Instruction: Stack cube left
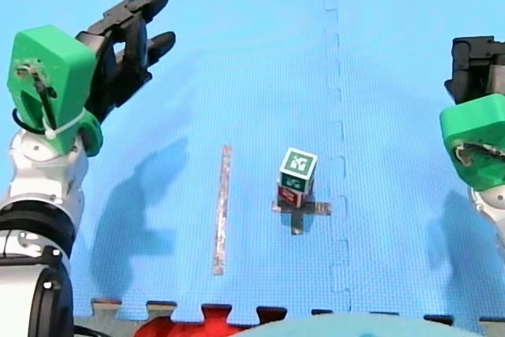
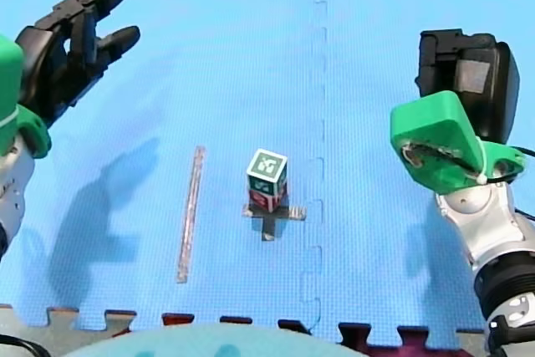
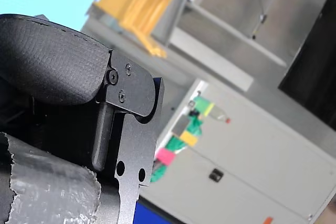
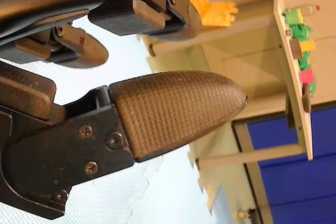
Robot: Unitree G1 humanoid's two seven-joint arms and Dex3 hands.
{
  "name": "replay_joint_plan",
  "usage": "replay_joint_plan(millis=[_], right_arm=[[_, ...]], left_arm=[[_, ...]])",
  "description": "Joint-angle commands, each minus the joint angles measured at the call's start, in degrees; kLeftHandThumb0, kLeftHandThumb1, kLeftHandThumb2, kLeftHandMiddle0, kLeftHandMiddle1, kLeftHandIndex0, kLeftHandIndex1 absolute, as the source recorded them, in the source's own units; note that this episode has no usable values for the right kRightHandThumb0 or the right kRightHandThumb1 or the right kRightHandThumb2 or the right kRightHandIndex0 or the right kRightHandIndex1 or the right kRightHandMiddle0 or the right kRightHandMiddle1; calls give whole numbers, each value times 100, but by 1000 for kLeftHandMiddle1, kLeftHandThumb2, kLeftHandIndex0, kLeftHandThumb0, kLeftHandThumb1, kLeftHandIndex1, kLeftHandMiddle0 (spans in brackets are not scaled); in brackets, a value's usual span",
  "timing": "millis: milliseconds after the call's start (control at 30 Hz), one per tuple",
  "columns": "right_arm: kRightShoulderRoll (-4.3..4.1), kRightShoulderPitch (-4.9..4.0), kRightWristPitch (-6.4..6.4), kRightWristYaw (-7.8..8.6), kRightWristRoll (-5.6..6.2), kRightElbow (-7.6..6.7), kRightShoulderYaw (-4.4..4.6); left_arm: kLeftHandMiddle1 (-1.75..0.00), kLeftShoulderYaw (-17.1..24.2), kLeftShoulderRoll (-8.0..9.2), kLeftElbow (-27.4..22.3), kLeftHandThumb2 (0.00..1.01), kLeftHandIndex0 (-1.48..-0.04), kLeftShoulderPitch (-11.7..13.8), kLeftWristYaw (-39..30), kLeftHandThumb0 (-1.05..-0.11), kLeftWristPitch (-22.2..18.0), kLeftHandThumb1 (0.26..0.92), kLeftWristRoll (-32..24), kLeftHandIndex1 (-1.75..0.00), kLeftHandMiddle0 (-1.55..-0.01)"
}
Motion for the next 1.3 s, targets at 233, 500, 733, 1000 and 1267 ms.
replay_joint_plan(millis=[233,500,733,1000,1267], right_arm=[[-63,-220,10,181,141,264,-18],[-66,-279,22,235,149,370,10],[-83,-322,46,256,141,494,36],[-105,-308,27,308,175,509,30],[-147,-305,-7,398,230,575,-1]], left_arm=[[0,147,-19,-34,790,-252,24,-43,-1043,70,921,-25,0,-349],[-20,168,11,-39,801,-267,115,84,-1048,157,921,40,-9,-391],[-25,164,7,-65,811,-284,154,118,-1048,163,921,58,-14,-410],[-28,181,-7,-80,814,-299,144,135,-1048,197,921,48,-17,-427],[-32,207,-37,-89,817,-313,151,190,-1048,238,921,32,-19,-446]])
